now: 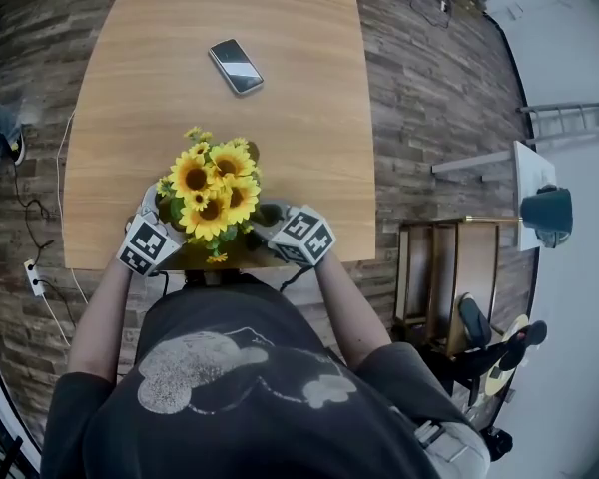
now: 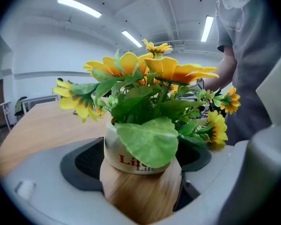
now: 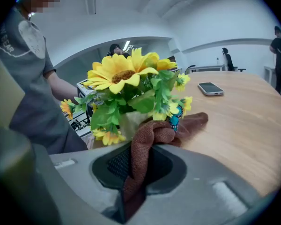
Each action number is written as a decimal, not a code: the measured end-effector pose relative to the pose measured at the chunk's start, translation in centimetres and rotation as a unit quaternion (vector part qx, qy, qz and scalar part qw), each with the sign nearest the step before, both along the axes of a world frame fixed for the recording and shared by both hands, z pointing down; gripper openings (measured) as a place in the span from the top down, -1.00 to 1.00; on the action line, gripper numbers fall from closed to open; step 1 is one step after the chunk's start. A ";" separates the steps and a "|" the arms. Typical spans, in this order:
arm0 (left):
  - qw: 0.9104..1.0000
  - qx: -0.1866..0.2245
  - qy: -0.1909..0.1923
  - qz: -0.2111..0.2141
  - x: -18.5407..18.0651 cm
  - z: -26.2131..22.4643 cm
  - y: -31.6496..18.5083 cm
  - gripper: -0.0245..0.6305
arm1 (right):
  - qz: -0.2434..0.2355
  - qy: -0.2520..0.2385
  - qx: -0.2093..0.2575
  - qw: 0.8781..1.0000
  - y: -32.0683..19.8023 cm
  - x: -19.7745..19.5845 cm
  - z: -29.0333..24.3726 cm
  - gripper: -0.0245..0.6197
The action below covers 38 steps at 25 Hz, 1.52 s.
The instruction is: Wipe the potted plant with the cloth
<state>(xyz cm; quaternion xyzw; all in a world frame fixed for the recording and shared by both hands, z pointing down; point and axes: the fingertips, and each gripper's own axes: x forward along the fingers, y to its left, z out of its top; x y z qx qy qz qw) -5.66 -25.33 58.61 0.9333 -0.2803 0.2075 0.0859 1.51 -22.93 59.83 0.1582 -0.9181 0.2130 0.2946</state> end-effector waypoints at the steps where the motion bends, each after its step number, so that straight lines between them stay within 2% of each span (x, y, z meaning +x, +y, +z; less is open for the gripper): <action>1: 1.000 0.003 -0.001 -0.006 -0.1 0.0 -0.2 -0.64 | 0.005 -0.001 0.000 1.000 0.3 0.0 0.0 0.77; 5: 0.998 0.006 0.000 -0.064 -1.5 -0.2 -0.3 -0.71 | 0.006 0.002 0.005 1.000 1.4 -0.5 -0.1 0.77; 8: 0.993 0.006 0.002 -0.115 -3.2 -0.3 0.3 -0.58 | 0.000 -0.002 0.003 1.000 2.6 -1.4 -0.1 0.77; 12: 0.986 0.004 0.015 -0.164 -5.4 -0.6 1.8 -0.57 | -0.021 -0.013 -0.001 1.000 4.2 -3.7 -0.5 0.77; 18: 0.984 -0.001 0.025 -0.176 -5.5 -1.6 3.6 -0.60 | -0.063 -0.019 0.000 0.998 5.5 -6.8 -0.7 0.77; 23: 0.983 -0.006 0.020 -0.181 -5.2 -1.7 3.4 -0.61 | -0.063 -0.027 0.002 0.998 5.4 -7.5 -0.8 0.77; 30: 0.979 -0.001 0.027 -0.202 -3.5 -2.1 1.5 -0.63 | -0.025 -0.039 0.004 0.999 4.6 -4.8 -1.3 0.77; 35: 0.969 0.015 0.009 -0.248 -3.1 -1.7 -0.4 -0.65 | 0.024 -0.031 0.002 0.999 3.4 -0.3 -1.0 0.77; 38: 0.965 0.020 -0.014 -0.261 -3.5 -0.8 -1.0 -0.55 | 0.072 -0.023 0.014 0.997 0.9 2.9 -1.4 0.77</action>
